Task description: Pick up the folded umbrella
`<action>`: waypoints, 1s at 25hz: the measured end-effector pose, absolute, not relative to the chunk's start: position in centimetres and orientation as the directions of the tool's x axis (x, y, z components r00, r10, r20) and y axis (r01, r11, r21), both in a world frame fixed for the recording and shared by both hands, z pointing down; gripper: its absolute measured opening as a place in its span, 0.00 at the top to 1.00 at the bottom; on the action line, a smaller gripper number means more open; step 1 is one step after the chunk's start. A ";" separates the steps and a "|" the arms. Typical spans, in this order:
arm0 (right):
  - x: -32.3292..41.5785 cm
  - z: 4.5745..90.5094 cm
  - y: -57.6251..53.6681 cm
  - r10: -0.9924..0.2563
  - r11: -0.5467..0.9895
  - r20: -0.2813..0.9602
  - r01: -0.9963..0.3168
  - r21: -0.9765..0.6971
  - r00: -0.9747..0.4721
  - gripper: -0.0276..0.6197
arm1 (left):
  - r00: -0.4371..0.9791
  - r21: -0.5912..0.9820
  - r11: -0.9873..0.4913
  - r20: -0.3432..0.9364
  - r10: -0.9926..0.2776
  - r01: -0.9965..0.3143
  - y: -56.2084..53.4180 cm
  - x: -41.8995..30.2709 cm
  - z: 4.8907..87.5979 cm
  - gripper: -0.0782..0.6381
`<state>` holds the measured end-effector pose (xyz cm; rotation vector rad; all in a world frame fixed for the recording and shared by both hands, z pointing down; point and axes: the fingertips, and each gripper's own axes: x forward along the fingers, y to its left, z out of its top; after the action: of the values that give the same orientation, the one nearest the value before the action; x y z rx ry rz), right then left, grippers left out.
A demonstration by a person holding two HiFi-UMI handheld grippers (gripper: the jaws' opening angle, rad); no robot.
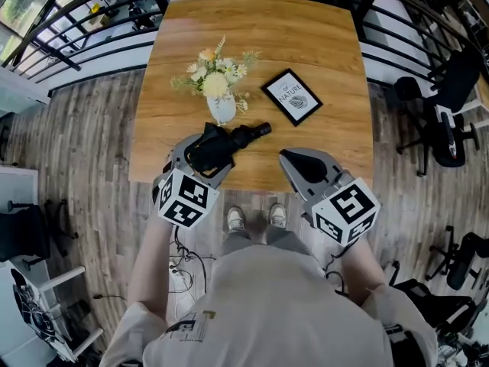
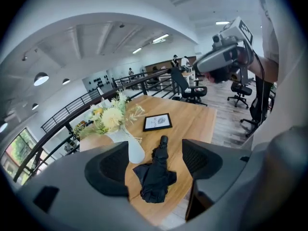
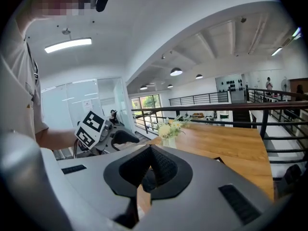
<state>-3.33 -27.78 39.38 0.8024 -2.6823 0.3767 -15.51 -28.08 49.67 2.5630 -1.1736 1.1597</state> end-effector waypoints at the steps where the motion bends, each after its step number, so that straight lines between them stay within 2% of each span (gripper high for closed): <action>1: -3.3 39.9 -28.0 -0.480 0.806 0.383 -0.569 -0.163 -0.790 0.91 | 0.410 -0.213 -0.710 0.691 -0.596 -0.671 -28.5 -15.7 50.9 0.40; 13: -4.4 47.5 -26.8 -0.393 0.790 0.505 -0.563 -0.242 -0.769 0.91 | 0.339 -0.102 -0.774 0.857 -0.387 -0.625 -30.9 -18.2 65.1 0.39; 19: -2.6 50.8 -27.1 -0.421 0.715 0.530 -0.629 -0.306 -0.736 0.91 | 0.305 -0.036 -0.773 0.906 -0.293 -0.634 -30.6 -18.6 71.4 0.37; 25: -0.5 52.3 -27.0 -0.445 0.657 0.547 -0.674 -0.339 -0.709 0.91 | 0.228 -0.117 -0.759 0.915 -0.333 -0.640 -32.1 -19.6 75.2 0.37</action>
<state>-0.54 -27.02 52.31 0.8771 -2.4551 0.7428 -19.64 -32.06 75.24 2.2212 -0.9110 1.5419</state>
